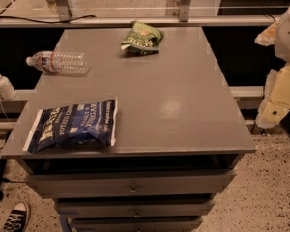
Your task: Move green jalapeno chip bag near blue chip bag
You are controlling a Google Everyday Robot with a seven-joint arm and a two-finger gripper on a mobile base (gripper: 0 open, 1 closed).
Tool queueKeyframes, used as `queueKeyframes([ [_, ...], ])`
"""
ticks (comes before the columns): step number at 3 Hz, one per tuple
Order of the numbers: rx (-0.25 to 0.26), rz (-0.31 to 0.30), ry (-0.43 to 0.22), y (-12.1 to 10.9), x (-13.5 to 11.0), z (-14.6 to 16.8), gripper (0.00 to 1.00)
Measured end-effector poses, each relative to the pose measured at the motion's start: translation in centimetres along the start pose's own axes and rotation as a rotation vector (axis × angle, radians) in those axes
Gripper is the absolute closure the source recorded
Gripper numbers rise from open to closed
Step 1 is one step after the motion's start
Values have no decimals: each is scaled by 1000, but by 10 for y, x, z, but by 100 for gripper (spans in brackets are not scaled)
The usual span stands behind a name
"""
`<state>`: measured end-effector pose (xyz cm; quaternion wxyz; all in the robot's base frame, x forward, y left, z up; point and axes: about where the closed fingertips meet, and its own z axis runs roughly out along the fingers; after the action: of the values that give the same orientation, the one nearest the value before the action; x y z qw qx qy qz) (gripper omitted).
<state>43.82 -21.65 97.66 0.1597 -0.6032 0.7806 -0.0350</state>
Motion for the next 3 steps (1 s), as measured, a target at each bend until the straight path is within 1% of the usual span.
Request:
queueKeyframes([
  [1,0,0,0,0,0,0,0],
  [2,22,-5,-66,-8,-12,10,0],
  [3,72,-59,-193,-36,-40,37,0],
])
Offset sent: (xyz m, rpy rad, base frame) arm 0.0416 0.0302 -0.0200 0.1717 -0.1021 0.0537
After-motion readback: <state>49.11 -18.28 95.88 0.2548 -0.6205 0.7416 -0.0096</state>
